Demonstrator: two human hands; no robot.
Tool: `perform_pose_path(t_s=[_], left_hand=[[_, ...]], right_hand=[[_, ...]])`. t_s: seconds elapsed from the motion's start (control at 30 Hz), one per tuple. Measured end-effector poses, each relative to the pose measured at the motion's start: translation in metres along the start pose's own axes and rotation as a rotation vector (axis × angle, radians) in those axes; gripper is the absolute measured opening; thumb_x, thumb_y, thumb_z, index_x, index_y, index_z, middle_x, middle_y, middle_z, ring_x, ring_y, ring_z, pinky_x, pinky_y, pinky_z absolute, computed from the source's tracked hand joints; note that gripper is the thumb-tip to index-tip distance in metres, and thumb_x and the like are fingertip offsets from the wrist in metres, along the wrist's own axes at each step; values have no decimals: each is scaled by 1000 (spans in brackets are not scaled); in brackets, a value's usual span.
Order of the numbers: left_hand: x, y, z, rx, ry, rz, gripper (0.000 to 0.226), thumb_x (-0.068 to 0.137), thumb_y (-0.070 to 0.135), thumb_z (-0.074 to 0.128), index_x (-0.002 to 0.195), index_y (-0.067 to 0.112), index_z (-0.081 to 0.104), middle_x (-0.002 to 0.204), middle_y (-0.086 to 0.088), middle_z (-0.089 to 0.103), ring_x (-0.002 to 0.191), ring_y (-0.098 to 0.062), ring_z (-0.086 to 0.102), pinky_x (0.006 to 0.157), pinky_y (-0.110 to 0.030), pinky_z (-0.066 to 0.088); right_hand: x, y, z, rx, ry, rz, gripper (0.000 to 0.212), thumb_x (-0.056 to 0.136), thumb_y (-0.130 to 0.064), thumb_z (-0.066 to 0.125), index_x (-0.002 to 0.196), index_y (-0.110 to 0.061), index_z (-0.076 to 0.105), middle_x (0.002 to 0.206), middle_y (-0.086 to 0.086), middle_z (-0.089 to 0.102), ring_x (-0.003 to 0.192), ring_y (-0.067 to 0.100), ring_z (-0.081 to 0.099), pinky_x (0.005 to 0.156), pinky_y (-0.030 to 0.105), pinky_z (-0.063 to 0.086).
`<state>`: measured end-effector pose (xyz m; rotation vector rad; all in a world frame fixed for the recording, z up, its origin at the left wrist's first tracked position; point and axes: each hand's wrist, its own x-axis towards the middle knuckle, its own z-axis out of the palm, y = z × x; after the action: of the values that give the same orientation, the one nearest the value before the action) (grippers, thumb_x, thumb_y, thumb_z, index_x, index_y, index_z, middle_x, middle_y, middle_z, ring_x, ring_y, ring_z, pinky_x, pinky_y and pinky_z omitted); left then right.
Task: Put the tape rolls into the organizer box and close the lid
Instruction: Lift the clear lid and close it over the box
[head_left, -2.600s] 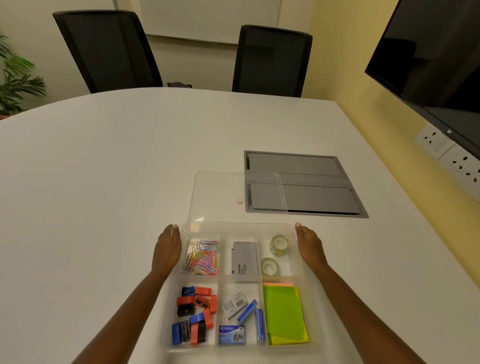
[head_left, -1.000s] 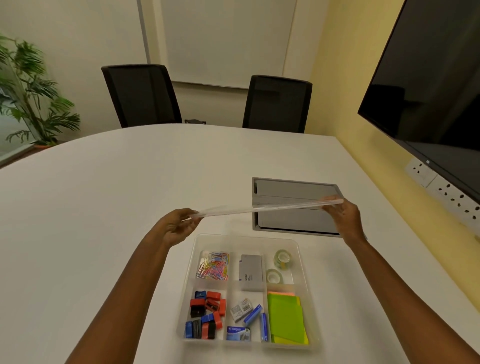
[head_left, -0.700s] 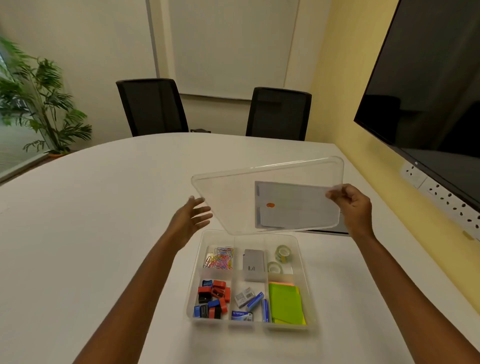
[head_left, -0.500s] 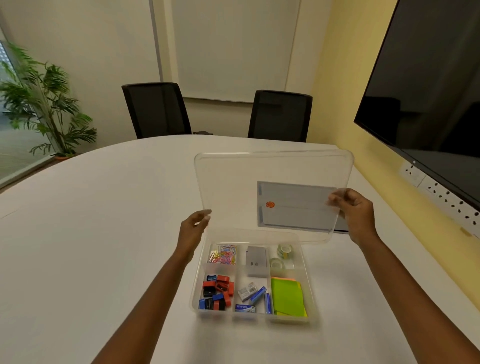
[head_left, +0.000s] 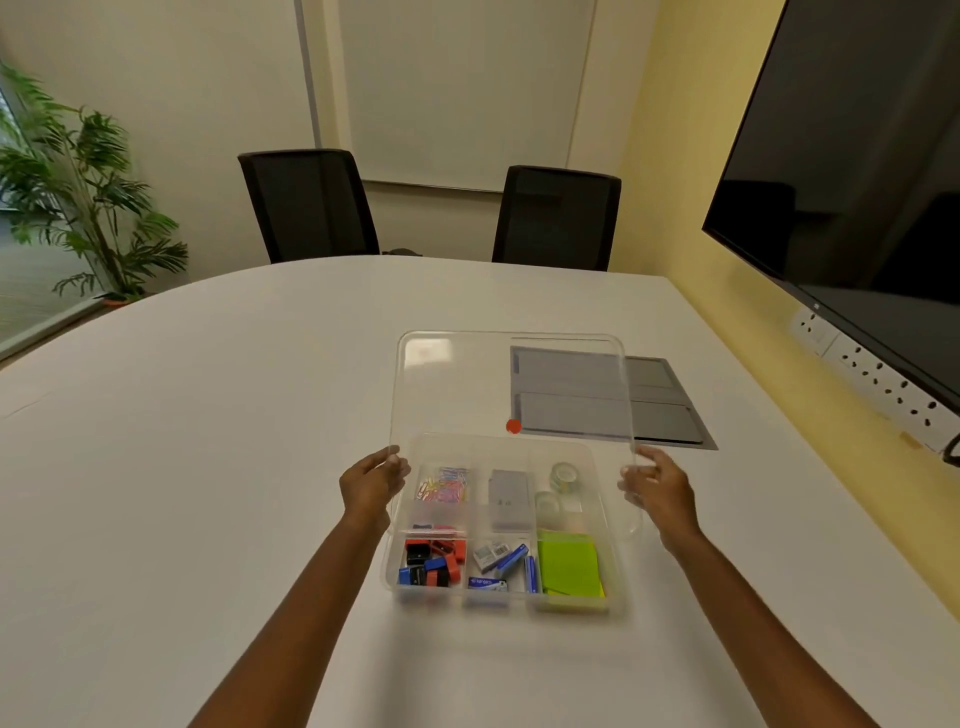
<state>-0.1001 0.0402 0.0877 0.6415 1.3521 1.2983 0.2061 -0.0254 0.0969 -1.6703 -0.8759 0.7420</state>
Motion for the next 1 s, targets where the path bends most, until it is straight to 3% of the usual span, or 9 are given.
perform_pose_path(t_s=[0.07, 0.1, 0.17, 0.23, 0.3, 0.4, 0.6, 1.0], left_hand=[[1, -6, -2, -26, 42, -48, 30, 85, -1, 57, 115, -4, 56, 97, -15, 64, 85, -27, 62, 88, -37, 50], [1, -10, -3, -25, 65, -63, 30, 84, -1, 58, 114, -4, 56, 92, -14, 65, 77, -25, 62, 83, -35, 51], [1, -19, -5, 27, 109, -70, 29, 83, 0, 60, 112, -5, 58, 86, -13, 64, 65, -20, 59, 79, -34, 51], [0, -28, -8, 94, 135, -62, 29, 83, 1, 61, 110, -6, 60, 100, -20, 66, 73, -26, 60, 86, -40, 50], [-1, -35, -11, 145, 150, -49, 28, 82, -1, 61, 109, -7, 59, 114, -24, 63, 88, -35, 60, 92, -45, 49], [-1, -44, -15, 239, 162, -14, 25, 84, -3, 58, 108, -8, 59, 117, -25, 62, 101, -43, 58, 93, -48, 48], [2, -55, -21, 508, 88, 51, 29, 86, 1, 57, 114, -6, 57, 121, -26, 60, 107, -44, 56, 97, -53, 44], [2, -71, -29, 717, -16, 73, 33, 89, 6, 50, 122, 2, 53, 120, -26, 61, 105, -40, 59, 95, -46, 45]], right_hand=[[-10, 22, 3, -90, 38, 10, 31, 88, 2, 57, 119, -1, 57, 91, 19, 63, 75, 25, 58, 50, 9, 48], [-15, 32, 5, -130, 61, 24, 30, 87, 2, 58, 117, 0, 59, 94, 22, 66, 79, 25, 57, 55, 11, 49], [-22, 47, 8, -196, 86, 76, 28, 85, 1, 61, 113, 1, 63, 107, 25, 68, 88, 25, 57, 76, 28, 50], [-29, 58, 12, -216, 88, 121, 27, 84, 2, 62, 111, 4, 64, 114, 25, 66, 100, 31, 61, 93, 38, 47], [-35, 66, 15, -217, 88, 144, 27, 83, 4, 63, 110, 7, 64, 115, 26, 66, 109, 35, 60, 98, 38, 44], [-40, 76, 18, -231, 91, 167, 27, 82, 6, 63, 109, 9, 64, 116, 26, 65, 111, 36, 59, 98, 37, 42], [-43, 85, 18, -265, 121, 171, 24, 82, 6, 63, 105, 10, 65, 111, 27, 67, 108, 37, 60, 94, 37, 44], [-47, 86, 15, -342, 52, 153, 26, 88, -3, 59, 113, 3, 62, 114, 26, 66, 108, 36, 60, 92, 35, 45]])
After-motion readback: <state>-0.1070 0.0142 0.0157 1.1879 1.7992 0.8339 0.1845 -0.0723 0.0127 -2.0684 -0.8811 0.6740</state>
